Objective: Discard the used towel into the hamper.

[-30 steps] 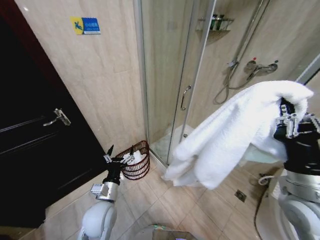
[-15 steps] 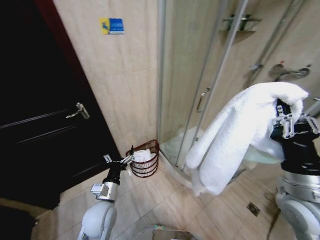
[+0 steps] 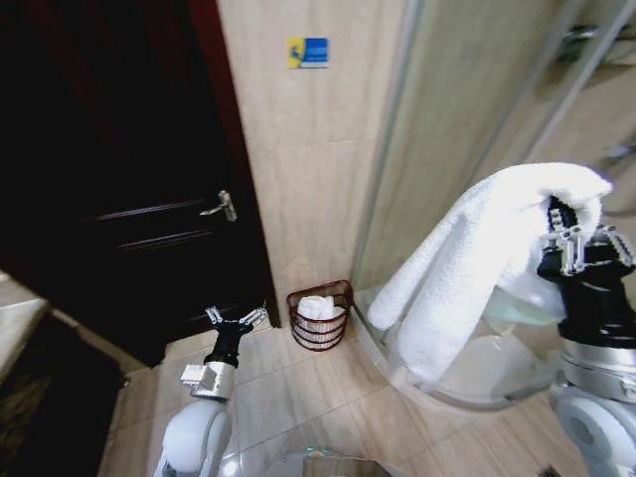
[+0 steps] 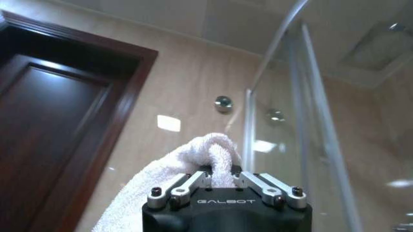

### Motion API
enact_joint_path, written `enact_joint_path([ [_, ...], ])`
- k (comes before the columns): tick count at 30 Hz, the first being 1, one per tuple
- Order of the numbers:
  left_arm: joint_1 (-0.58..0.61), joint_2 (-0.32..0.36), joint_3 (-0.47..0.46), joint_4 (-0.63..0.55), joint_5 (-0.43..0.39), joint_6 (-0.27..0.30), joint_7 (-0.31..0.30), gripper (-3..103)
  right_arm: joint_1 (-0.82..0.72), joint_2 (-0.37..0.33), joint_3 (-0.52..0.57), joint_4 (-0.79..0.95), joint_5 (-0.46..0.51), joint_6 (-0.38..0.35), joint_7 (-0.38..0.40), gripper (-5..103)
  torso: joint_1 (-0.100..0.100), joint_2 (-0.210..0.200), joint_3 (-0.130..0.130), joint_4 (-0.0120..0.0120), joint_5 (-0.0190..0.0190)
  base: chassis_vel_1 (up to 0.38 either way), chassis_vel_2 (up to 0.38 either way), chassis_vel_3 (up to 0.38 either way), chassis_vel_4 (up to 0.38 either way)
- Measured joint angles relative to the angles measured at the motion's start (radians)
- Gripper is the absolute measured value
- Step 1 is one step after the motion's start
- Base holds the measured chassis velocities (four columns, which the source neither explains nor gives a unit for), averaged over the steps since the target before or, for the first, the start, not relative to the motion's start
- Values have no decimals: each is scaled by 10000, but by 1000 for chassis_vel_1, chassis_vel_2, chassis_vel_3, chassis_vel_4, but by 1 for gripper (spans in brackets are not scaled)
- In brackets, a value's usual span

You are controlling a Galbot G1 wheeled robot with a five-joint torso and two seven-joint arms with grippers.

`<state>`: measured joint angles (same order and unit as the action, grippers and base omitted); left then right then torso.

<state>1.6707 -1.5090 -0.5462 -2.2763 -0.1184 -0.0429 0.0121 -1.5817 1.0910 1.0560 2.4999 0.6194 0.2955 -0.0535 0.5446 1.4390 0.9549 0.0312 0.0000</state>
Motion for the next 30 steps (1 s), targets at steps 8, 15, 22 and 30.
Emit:
enact_joint_path([
  [8,0,0,0,0,0,0,0,100,45,-10,-38,0,6,2,-19,12,0,0,0,-1,-1,77,76,73,71],
  [15,0,0,1,1,0,0,-1,100,129,-78,-198,0,7,3,-48,12,0,0,0,-3,1,0,0,0,0],
  [22,0,0,1,0,0,0,-1,100,234,-173,-420,0,-16,2,-96,12,29,58,25,-4,0,0,0,0,0],
  [30,0,0,1,0,0,0,-1,100,370,-226,-636,0,-26,123,-109,12,130,267,128,-4,0,0,0,0,0],
])
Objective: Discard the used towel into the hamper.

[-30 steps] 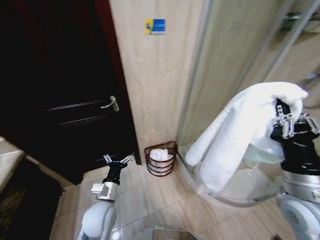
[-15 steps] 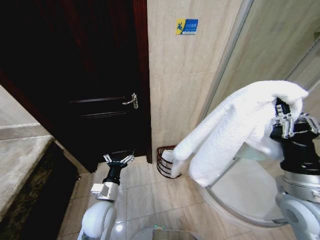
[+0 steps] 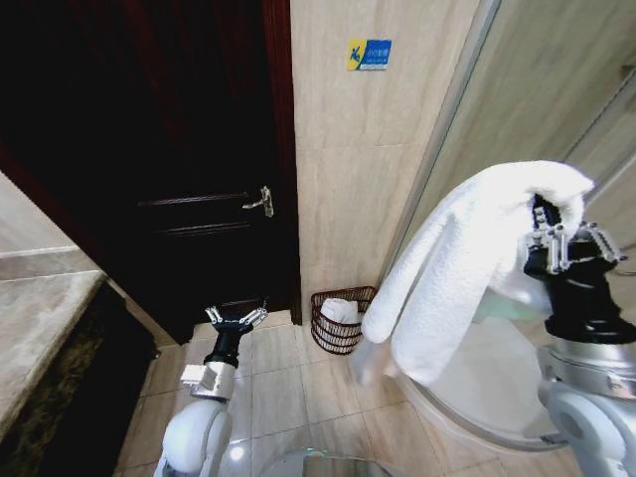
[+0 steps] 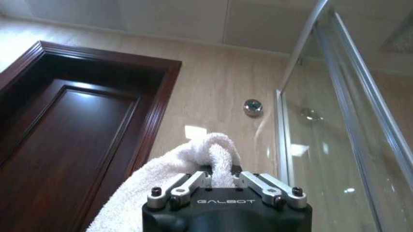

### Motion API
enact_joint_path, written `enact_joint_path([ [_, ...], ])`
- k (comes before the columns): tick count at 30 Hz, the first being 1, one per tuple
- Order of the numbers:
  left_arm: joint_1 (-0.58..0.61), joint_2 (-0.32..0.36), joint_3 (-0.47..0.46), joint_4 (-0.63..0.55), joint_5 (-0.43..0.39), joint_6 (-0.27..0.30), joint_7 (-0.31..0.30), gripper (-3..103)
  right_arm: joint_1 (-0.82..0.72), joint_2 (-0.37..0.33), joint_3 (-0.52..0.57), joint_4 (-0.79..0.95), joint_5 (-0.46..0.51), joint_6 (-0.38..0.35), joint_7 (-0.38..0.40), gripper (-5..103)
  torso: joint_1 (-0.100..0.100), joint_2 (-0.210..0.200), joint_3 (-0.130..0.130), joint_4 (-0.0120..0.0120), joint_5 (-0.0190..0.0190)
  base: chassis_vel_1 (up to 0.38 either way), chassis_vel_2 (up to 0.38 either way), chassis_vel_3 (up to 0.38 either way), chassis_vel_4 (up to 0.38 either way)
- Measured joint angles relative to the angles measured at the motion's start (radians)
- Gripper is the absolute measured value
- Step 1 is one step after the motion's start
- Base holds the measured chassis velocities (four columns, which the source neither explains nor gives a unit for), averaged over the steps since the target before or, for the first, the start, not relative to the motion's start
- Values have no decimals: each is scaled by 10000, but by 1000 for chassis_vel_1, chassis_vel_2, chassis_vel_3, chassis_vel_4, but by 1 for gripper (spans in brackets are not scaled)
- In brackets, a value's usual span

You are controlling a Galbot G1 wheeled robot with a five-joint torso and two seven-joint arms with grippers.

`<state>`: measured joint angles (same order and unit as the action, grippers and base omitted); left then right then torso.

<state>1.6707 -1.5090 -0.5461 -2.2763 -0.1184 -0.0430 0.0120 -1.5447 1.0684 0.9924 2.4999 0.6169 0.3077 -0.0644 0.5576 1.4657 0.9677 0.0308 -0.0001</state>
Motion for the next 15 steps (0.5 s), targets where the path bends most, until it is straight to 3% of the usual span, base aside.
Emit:
enact_joint_path([
  [15,1,0,0,0,0,0,0,100,200,-35,-221,0,-94,-156,-119,12,12,29,11,1,0,-5,9,6,-8],
])
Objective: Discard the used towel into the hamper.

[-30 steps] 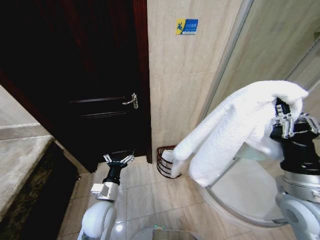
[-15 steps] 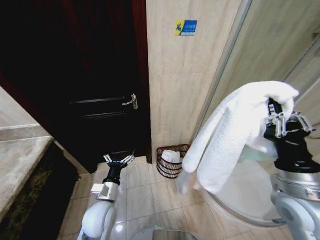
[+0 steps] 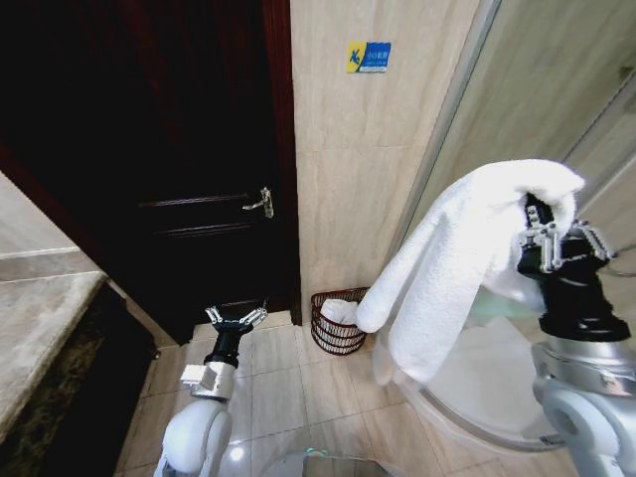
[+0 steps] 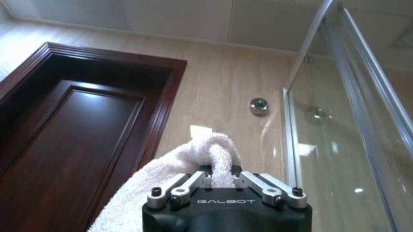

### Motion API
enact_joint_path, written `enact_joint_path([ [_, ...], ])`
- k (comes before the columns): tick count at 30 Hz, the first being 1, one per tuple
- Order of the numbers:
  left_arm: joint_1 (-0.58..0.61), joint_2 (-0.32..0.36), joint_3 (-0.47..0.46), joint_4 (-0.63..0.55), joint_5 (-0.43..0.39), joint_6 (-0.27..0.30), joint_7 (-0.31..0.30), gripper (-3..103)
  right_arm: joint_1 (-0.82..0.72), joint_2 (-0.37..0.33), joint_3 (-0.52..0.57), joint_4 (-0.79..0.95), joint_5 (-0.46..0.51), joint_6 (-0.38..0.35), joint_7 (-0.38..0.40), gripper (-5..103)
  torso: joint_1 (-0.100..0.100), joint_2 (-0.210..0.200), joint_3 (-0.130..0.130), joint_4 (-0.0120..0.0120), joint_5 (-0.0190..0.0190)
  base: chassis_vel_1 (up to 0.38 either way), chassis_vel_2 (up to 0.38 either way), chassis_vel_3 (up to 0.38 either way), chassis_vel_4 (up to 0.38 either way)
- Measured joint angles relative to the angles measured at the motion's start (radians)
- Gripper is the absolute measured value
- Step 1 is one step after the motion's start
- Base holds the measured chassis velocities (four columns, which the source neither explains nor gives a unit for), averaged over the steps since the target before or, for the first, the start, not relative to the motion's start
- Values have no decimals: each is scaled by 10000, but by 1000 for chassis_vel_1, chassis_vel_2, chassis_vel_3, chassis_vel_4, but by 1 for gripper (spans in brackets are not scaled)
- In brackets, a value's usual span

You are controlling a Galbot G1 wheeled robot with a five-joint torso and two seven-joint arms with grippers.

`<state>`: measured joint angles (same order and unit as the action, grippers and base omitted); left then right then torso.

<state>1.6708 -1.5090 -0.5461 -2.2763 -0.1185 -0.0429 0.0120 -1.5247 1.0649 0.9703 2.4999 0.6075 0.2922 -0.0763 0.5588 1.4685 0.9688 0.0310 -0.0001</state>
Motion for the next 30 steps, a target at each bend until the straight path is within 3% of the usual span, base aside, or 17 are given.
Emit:
enact_joint_path([
  [14,-2,0,0,0,0,0,0,100,148,-40,-434,-1,14,10,-46,12,10,-21,0,0,0,-122,126,113,-121],
  [21,1,0,0,0,1,0,0,100,1126,-836,-1204,-324,360,38,-235,12,-14,-17,-10,-1,0,-20,13,10,-9],
  [25,1,0,0,0,0,0,0,100,2237,-1455,-2217,-1136,690,30,-118,12,-14,-17,-10,0,0,6,-17,-8,7],
  [30,-1,0,1,0,0,0,0,100,2881,-1679,-2705,-2124,719,251,-254,12,-6,-23,-7,-2,2,0,0,0,0],
])
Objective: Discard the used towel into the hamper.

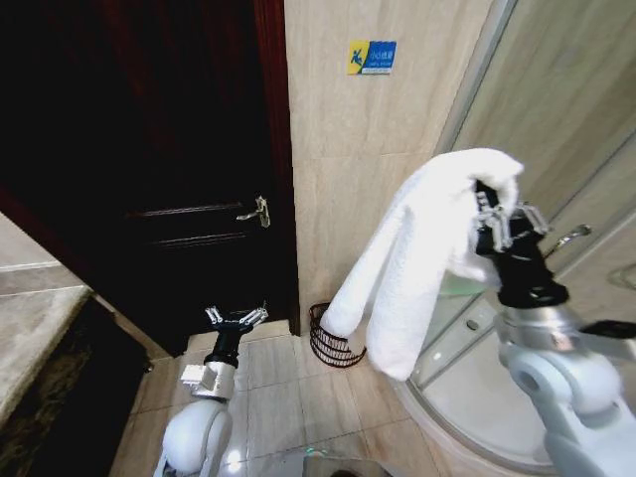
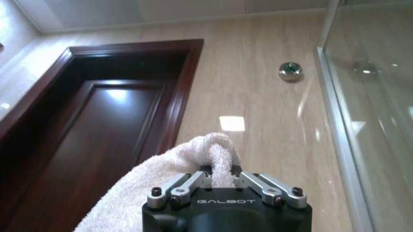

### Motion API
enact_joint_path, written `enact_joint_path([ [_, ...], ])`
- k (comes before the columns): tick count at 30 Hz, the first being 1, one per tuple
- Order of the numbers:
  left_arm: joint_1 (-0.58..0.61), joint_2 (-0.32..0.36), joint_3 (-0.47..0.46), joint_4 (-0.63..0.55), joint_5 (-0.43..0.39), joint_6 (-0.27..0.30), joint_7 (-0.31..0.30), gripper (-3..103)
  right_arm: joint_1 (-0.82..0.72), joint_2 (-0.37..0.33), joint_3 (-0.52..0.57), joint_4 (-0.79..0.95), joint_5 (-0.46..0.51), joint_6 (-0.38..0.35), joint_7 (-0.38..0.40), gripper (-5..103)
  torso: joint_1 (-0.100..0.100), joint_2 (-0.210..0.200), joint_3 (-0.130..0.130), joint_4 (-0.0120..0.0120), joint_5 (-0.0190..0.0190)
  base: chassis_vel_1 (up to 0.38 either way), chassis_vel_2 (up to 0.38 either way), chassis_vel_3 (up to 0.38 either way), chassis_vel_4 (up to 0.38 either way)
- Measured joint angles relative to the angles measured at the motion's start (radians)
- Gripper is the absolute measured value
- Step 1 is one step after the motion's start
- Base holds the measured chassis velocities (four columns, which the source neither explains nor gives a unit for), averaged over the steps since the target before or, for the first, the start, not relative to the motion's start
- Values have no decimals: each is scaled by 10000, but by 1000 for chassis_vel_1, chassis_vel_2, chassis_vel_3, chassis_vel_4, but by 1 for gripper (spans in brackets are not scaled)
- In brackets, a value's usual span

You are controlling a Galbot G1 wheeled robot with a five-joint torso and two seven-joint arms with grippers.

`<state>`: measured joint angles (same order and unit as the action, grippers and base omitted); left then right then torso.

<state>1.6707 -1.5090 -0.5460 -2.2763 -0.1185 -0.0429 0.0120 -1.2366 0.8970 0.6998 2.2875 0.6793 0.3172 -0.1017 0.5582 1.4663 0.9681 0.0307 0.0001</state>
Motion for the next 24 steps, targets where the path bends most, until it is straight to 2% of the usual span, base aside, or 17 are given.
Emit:
enact_joint_path([
  [11,0,0,-2,0,0,0,0,100,2228,-210,-896,-2292,92,238,-653,12,-1,-1,-1,3,-2,0,0,0,0],
  [13,0,0,-1,0,0,0,0,100,2834,-222,-1200,-3003,-131,511,-906,12,-1,-1,-1,2,-2,0,0,0,0],
  [15,0,-1,-1,0,0,0,0,100,3372,-169,-1579,-3639,-322,770,-1125,12,-1,-2,-1,2,0,0,0,0,0],
  [24,0,1,-1,0,0,0,0,100,5172,366,-2881,-5187,-745,1115,-1400,12,-3,-3,-2,2,-3,0,0,0,0],
])
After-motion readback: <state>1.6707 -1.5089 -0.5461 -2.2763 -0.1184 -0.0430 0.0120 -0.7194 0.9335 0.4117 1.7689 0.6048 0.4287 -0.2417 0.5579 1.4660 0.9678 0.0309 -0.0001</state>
